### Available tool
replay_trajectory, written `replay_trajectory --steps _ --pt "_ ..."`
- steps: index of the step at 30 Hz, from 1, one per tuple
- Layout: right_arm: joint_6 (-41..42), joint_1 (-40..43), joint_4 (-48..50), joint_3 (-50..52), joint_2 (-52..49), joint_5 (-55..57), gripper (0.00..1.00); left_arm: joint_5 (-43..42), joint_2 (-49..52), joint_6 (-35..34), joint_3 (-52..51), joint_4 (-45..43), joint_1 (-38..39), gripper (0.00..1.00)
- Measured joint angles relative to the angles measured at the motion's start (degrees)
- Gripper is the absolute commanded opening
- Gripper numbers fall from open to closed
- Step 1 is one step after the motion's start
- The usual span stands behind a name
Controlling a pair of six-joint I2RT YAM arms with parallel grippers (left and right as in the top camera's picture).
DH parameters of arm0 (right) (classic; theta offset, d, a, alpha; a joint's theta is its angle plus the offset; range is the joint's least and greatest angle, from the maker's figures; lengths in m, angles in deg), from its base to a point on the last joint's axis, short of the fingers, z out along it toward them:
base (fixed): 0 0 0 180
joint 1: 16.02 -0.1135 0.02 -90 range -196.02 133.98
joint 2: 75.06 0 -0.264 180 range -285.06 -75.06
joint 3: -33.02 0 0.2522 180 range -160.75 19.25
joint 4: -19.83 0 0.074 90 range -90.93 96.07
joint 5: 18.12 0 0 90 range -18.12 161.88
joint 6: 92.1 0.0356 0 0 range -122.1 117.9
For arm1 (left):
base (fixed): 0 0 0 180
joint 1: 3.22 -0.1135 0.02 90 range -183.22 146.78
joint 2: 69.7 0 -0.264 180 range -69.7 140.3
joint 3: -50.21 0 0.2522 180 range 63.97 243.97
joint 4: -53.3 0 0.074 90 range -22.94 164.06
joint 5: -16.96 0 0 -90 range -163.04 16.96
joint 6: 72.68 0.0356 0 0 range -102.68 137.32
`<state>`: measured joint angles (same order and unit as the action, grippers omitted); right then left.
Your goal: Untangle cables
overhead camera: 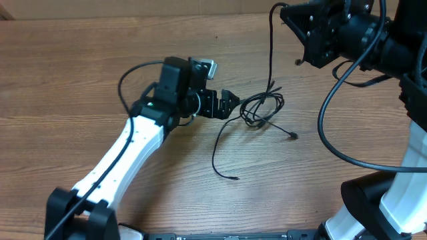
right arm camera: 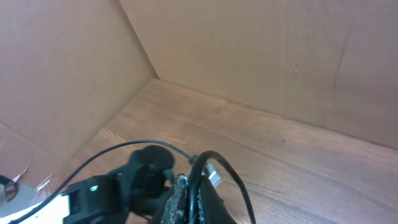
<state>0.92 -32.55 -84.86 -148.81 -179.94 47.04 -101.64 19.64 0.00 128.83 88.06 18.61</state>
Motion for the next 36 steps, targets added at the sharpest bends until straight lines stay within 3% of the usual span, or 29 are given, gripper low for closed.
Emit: replay_trajectory --steps 12,20,28,33,36 --pt "-0.02 0.00 -2.47 0.02 0.17 -0.72 0.04 -2.47 6.60 -8.09 -0.02 -6.71 0.09 1.00" --pt "-0.02 0.02 -4.76 0.02 0.17 -5.20 0.04 -9.18 6.69 -7.17 0.00 -13.27 0.09 1.00" --pt "-0.02 0.00 -4.74 0.00 0.17 -9.75 0.04 -12.61 6.69 -2.21 0.00 -8.22 2.21 0.99" --pt "-0.02 0.00 -4.59 0.00 0.17 -10.34 0.04 -12.98 6.69 1.97 0.00 -4.24 4.76 0.76" --pt "0.00 0.00 -4.63 0.00 0.26 -10.38 0.04 -12.04 6.69 3.89 0.00 -2.64 5.73 0.75"
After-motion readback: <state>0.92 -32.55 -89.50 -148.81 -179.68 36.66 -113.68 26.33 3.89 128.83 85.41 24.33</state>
